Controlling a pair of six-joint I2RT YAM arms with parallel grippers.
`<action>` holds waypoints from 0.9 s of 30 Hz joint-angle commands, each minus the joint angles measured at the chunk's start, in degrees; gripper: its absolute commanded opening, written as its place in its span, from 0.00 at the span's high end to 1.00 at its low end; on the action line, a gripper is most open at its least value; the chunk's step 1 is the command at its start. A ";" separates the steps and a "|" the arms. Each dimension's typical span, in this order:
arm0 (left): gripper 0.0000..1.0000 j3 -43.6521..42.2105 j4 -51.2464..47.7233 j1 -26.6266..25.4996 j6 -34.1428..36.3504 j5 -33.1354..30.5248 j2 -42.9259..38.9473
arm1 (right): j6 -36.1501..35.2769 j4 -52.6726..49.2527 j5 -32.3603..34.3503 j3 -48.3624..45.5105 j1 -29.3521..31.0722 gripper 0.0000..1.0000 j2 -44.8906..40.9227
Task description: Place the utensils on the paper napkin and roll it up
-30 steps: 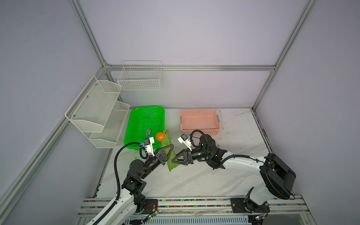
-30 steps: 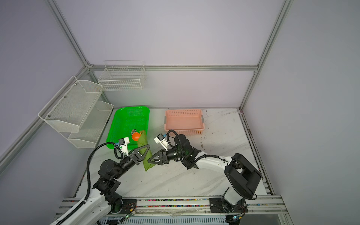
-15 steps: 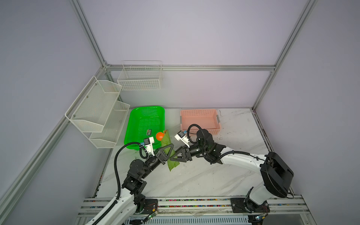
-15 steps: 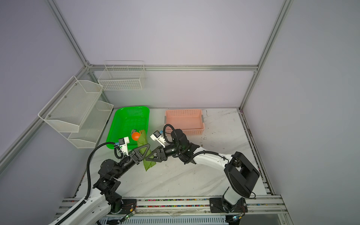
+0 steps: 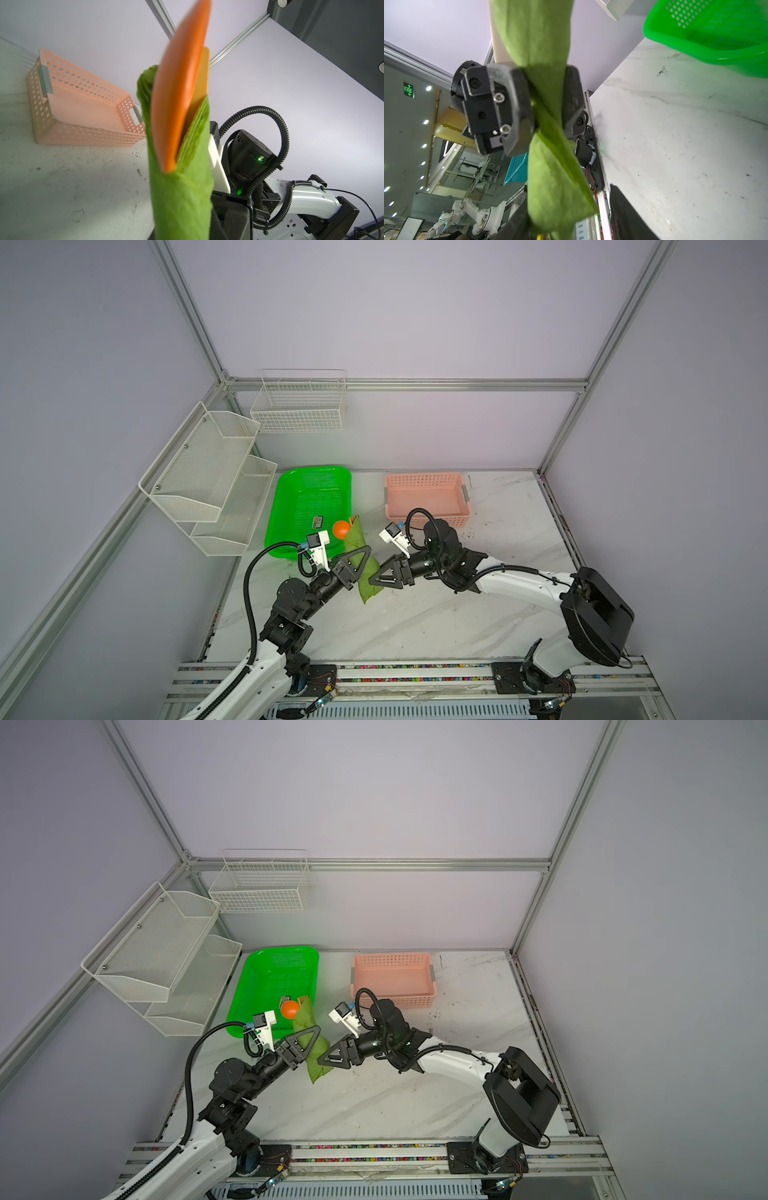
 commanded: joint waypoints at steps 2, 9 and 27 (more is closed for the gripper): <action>1.00 6.64 1.35 -0.04 1.80 -0.34 -1.21 | -5.77 -13.01 9.23 2.54 -1.33 0.41 -8.09; 1.00 7.23 0.28 -0.04 2.78 -1.28 -0.98 | -9.72 -21.61 14.92 8.59 -0.21 0.39 -11.71; 1.00 7.46 0.27 -0.04 2.26 -1.08 -0.27 | -11.73 -21.86 18.21 14.50 7.03 0.41 -1.94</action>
